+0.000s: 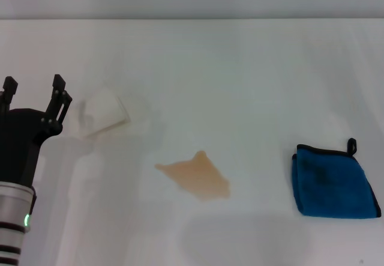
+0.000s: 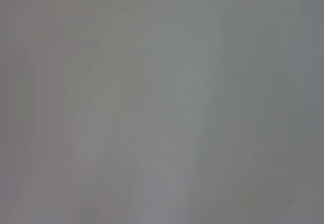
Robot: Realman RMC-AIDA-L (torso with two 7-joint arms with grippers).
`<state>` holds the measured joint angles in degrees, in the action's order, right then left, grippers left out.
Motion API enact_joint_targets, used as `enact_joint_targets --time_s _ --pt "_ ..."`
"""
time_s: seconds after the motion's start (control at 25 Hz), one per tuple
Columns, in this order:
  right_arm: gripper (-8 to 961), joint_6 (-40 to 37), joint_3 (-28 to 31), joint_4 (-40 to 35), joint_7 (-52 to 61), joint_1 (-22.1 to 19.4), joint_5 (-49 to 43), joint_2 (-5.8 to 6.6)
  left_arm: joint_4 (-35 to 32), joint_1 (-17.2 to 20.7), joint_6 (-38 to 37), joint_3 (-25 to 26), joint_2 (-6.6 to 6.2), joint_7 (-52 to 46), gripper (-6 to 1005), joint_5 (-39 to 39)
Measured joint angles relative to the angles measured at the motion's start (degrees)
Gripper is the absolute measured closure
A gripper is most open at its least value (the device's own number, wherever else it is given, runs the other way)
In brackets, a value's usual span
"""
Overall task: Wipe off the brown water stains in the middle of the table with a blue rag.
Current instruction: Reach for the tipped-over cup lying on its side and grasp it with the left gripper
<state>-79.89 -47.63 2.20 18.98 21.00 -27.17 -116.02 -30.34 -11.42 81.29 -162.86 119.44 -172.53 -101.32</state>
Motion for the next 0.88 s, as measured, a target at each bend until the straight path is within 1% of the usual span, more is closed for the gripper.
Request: enact_joint_targets --time_s 0.2,0.48,0.52,0.64,0.88 --pt "114 -0.01 0.00 0.00 0.00 0.00 -0.08 0.00 -0.42 -0.44 0.25 0.00 -0.06 0.00 138 0.01" --pt "114 -0.01 0.00 0.00 0.00 0.00 0.00 0.01 -1.90 -2.94 0.53 0.53 -0.40 0.00 138 -0.02" --pt "114 -0.01 0.00 -0.02 0.00 0.00 -0.01 0.03 -2.95 -5.12 0.60 0.69 -0.88 0.00 138 -0.01" --pt "114 -0.01 -0.05 -0.16 0.00 0.01 -0.14 0.10 -4.34 -7.67 0.51 1.05 -1.47 0.00 138 0.14" --pt "114 0.00 -0.11 -0.35 0.00 0.06 -0.16 0.09 -8.89 -11.23 -2.17 3.31 -3.10 0.00 138 -0.11"
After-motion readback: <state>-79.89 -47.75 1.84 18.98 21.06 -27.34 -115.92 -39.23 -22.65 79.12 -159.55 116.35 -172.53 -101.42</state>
